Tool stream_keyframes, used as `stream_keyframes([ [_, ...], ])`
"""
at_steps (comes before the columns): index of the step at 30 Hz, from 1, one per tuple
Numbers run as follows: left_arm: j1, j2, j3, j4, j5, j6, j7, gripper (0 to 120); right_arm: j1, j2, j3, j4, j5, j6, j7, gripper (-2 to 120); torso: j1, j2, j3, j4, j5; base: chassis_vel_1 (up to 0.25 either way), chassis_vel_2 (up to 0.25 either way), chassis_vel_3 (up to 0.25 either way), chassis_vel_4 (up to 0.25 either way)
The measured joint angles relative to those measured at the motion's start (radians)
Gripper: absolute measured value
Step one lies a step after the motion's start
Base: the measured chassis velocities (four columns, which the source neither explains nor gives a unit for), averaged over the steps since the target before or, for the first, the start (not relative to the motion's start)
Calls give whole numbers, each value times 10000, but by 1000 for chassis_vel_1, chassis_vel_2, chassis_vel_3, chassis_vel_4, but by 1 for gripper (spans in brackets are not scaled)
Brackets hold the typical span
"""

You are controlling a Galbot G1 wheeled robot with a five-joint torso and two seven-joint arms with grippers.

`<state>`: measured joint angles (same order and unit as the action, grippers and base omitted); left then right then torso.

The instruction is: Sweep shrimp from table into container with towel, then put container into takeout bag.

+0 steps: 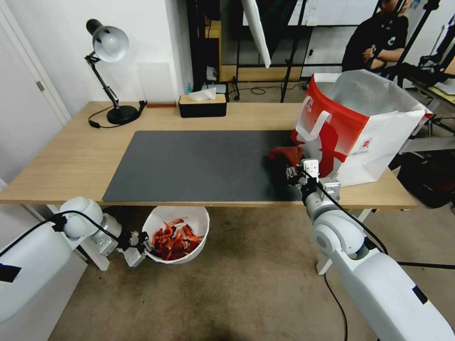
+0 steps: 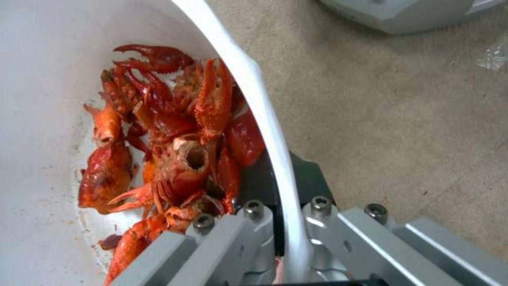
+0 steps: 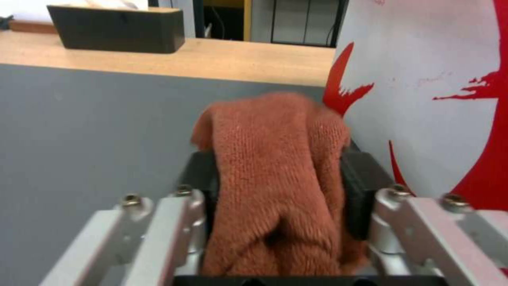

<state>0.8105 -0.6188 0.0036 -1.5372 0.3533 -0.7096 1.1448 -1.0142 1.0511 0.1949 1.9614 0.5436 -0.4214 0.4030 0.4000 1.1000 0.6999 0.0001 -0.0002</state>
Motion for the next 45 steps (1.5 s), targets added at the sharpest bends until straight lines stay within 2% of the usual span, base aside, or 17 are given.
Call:
stream_keyframes([
  [1,0,0,0,0,0,0,0,0,0,0,0,0,0,0,0,45,0,0,0,0,0,0,0,0,0],
  [8,33,55,-41,-41,-4,8,0,0,-38,52,-42,97,-136,-501,129,76,0,0,0,0,1,0,0,0,0],
  [12,44,59,-55,-42,-7,9,0,0,-74,51,-43,119,-133,-585,139,84,0,0,0,-1,1,0,0,0,0],
  [14,60,60,-78,-42,-12,9,-1,0,-121,47,-36,153,-98,-632,138,95,0,0,0,-1,1,0,0,0,0],
  [21,116,37,-167,-39,-12,3,-2,0,-198,48,-35,244,-97,-583,116,100,0,0,0,-1,1,0,0,0,0],
  [26,165,16,-224,-40,-9,-1,-2,0,-328,43,-34,341,-172,-74,-110,100,0,0,1,-1,1,0,0,0,0],
  [28,226,1,-282,-45,1,-6,-2,0,-626,6,-11,549,-323,727,-620,100,0,0,0,-1,2,0,0,0,0],
  [30,251,-1,-305,-51,8,-8,-3,0,-791,-5,11,662,-477,1040,-785,100,0,0,0,1,1,0,0,0,0],
  [31,313,-6,-373,-69,18,-19,-2,0,-1291,-77,57,840,-954,1842,-1036,100,0,0,0,-2,2,0,0,0,0],
  [33,359,-8,-422,-82,20,-40,-3,0,-1578,-113,125,922,-1104,2193,-1085,100,0,1,0,-4,1,0,0,0,0],
  [36,508,27,-538,-108,29,-189,-13,0,-2568,-188,438,1099,-1331,3762,-1519,100,-1,1,-1,0,3,0,0,0,0],
  [38,534,29,-545,-131,37,-202,-16,0,-2763,-190,539,1126,-1388,4061,-1671,100,-1,0,0,2,3,0,0,0,0],
  [40,602,30,-548,-207,85,-217,-20,0,-3371,-268,849,1233,-1446,4962,-2128,100,-1,1,-1,-2,2,0,0,0,0],
  [45,620,25,-562,-212,119,-296,-29,0,-4140,-369,1218,1409,-1627,5802,-2392,100,-1,1,-1,-1,2,0,0,0,0],
])
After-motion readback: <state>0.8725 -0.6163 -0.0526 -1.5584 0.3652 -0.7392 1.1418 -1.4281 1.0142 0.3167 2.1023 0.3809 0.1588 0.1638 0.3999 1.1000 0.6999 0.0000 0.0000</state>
